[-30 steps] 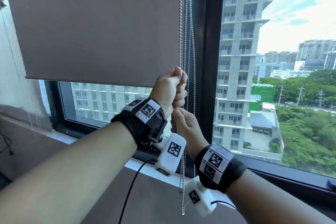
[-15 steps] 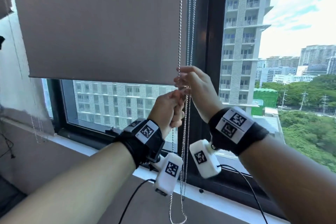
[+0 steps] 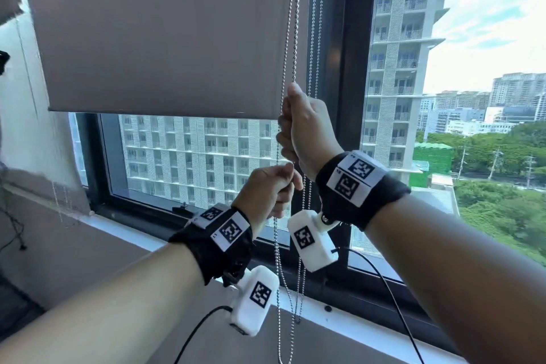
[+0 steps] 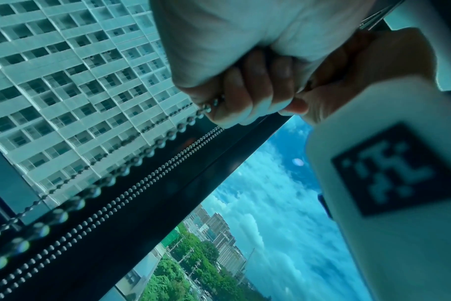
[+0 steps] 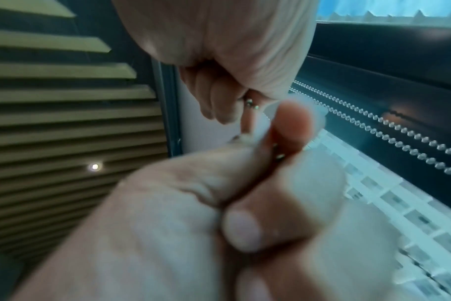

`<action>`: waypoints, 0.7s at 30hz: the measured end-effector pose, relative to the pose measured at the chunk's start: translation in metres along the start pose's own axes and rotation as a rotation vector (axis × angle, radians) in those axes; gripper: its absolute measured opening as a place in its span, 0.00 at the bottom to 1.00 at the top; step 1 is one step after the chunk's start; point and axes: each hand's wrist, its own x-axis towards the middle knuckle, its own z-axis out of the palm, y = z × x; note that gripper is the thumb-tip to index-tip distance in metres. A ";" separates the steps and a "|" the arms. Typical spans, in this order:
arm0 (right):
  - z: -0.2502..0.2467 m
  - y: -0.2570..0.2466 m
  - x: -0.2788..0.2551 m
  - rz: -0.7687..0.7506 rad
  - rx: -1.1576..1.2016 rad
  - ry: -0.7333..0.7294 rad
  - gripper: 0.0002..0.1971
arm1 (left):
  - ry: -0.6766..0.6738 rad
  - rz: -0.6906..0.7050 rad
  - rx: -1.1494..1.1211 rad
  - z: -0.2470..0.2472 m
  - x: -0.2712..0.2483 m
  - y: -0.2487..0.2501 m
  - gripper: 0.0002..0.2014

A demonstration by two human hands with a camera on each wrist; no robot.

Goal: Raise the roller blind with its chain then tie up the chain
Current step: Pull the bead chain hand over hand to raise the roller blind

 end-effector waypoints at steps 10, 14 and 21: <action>-0.014 0.039 -0.027 -0.031 -0.051 0.014 0.27 | 0.143 0.165 0.148 -0.016 0.016 0.021 0.20; -0.016 0.054 -0.038 0.008 0.000 0.012 0.29 | 0.139 0.185 0.021 -0.007 0.021 0.043 0.21; -0.020 0.087 -0.056 0.066 -0.001 0.001 0.24 | 0.073 0.150 -0.235 0.010 0.032 0.065 0.19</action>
